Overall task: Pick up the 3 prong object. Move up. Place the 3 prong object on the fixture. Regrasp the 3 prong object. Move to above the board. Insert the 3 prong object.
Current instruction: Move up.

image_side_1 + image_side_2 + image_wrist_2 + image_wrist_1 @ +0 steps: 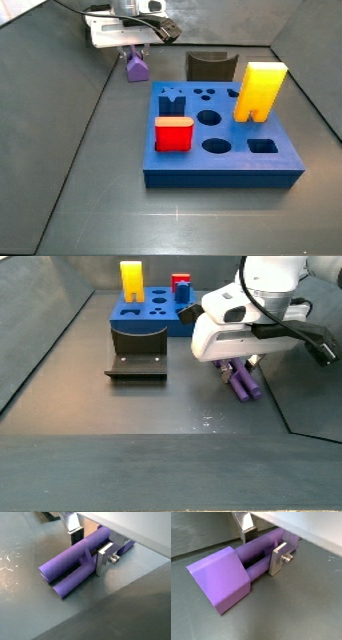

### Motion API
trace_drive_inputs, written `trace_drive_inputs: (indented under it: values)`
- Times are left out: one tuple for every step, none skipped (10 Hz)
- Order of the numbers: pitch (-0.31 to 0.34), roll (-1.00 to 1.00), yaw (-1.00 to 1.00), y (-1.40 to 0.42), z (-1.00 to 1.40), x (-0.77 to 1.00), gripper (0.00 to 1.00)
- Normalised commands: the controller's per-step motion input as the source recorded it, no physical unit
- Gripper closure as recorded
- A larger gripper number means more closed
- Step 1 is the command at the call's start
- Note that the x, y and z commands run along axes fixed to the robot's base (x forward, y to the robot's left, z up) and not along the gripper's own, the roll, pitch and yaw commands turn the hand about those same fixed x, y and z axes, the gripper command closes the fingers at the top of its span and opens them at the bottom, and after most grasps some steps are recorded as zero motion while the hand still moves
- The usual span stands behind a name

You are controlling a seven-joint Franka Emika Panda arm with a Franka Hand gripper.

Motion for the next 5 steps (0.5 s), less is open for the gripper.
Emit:
trace_drive_inputs:
  values:
    - [0.000,0.00,0.00,0.00,0.83,0.00,1.00]
    - [0.023,0.01,0.00,0.08,0.80,-0.04,1.00]
    - [0.064,0.00,-0.01,0.06,0.69,-0.05,1.00]
    - [0.087,0.00,-0.01,0.05,0.59,-0.03,1.00]
    - [0.096,0.01,-0.02,0.04,0.43,-0.01,1.00]
